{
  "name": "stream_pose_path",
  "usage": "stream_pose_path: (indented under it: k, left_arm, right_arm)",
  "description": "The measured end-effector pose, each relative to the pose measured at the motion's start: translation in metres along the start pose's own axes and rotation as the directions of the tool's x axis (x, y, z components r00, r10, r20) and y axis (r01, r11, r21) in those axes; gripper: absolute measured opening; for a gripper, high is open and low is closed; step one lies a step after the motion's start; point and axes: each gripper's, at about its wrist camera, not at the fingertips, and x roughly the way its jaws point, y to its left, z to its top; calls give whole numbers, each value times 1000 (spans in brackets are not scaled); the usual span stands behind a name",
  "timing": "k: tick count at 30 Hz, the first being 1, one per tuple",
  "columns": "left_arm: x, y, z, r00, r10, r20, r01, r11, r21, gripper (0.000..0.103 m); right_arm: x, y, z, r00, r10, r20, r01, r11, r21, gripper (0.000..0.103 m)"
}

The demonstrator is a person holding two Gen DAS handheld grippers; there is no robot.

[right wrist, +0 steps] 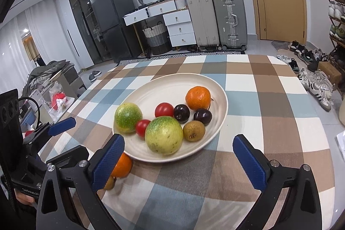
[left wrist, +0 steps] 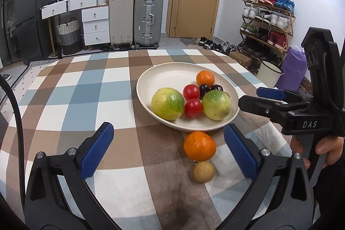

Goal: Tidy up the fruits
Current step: 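Move both tools back toward the last orange and brown fruit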

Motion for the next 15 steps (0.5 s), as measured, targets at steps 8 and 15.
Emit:
stream_pose_path:
  k: [8,15]
  left_arm:
    - [-6,-7,-15,999,-6,-49,6,1000,17,102]
    - [-8,-11,-22,996,-4,-91,6,1000,20,102]
  right_arm:
    - [-12,7,-15,1000,9,-13,-9,1000,-6,102]
    - [-15,15,-28,999,-9,-52,8,1000,-11,102]
